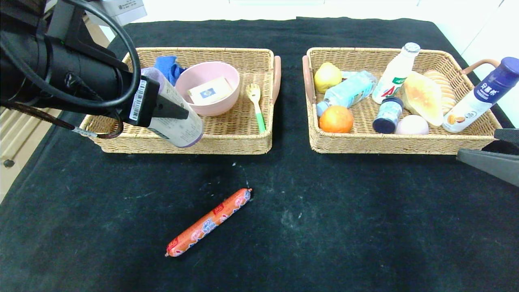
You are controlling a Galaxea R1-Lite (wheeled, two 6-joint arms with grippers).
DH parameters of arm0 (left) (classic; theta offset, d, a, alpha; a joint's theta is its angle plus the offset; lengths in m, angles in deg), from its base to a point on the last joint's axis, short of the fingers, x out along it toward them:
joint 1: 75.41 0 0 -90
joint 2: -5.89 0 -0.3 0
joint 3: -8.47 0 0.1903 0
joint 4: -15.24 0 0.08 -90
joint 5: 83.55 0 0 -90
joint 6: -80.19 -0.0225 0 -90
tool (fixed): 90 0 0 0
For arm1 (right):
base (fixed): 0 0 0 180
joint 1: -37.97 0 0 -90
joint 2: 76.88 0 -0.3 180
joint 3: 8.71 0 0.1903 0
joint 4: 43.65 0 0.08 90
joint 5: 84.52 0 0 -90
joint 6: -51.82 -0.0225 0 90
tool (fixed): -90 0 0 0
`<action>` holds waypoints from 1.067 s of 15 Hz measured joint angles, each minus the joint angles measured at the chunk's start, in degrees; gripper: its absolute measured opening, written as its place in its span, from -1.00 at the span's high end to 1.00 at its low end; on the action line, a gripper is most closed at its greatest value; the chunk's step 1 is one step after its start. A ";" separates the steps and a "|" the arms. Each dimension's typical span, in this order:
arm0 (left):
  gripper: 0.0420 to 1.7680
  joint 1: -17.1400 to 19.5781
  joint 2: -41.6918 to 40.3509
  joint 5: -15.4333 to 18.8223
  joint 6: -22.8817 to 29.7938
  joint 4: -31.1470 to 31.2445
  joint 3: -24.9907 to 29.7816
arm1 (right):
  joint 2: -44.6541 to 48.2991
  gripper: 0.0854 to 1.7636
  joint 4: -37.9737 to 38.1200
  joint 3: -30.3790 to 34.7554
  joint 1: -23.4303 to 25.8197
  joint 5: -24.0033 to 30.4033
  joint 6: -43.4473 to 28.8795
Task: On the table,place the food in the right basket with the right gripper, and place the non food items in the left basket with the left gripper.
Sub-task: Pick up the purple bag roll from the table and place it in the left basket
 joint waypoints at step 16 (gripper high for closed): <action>-0.05 5.83 12.37 1.41 -0.05 -17.86 -11.25 | 0.07 -0.94 -0.16 -0.39 0.90 0.02 0.10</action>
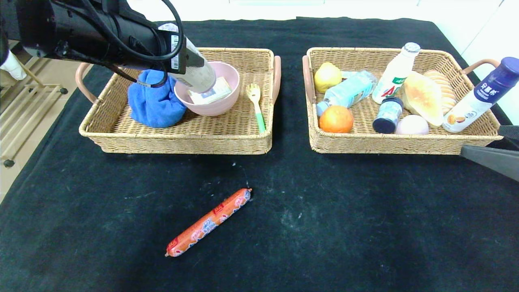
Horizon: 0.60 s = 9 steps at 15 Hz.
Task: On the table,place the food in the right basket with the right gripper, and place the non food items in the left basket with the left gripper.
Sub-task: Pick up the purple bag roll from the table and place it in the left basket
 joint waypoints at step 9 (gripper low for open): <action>-0.05 4.24 4.24 6.86 0.69 -9.65 1.83 | -0.22 -0.94 0.00 0.06 0.01 0.00 0.00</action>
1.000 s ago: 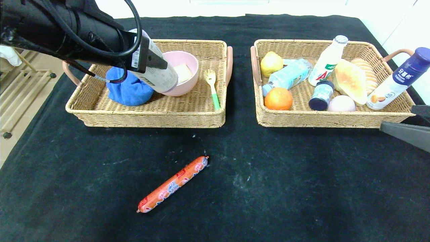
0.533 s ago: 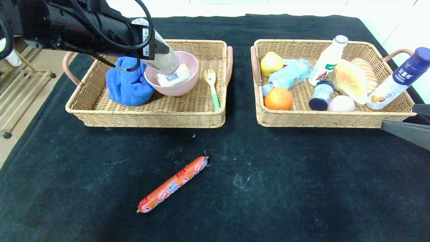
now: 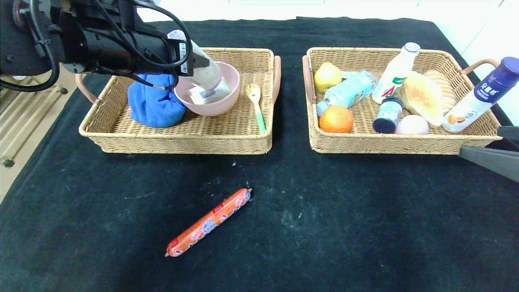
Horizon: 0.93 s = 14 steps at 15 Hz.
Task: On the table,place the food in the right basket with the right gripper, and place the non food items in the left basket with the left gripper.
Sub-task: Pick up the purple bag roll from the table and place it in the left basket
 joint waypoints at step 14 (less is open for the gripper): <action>-0.61 1.15 0.24 2.52 -0.06 -0.66 0.57 | -0.07 -0.94 0.02 -0.02 0.00 -0.02 -0.06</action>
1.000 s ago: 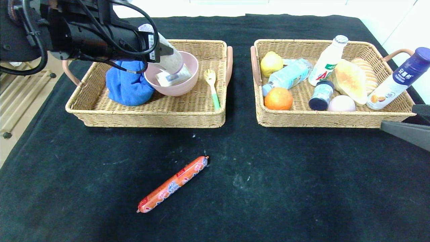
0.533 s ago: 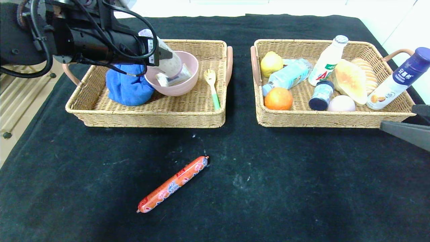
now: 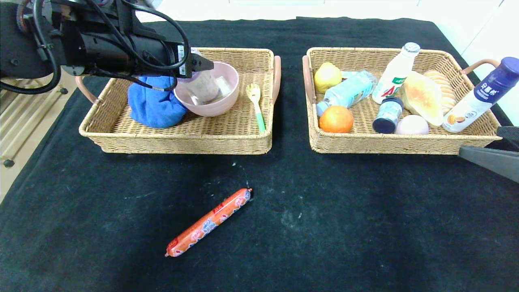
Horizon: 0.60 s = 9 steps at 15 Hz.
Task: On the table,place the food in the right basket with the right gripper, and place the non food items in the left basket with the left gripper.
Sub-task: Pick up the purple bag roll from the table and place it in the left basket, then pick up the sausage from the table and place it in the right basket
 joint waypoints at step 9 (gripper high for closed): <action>-0.83 0.23 -0.96 -0.20 -0.09 0.04 -0.20 | 0.07 -0.94 0.05 0.11 0.00 0.05 0.06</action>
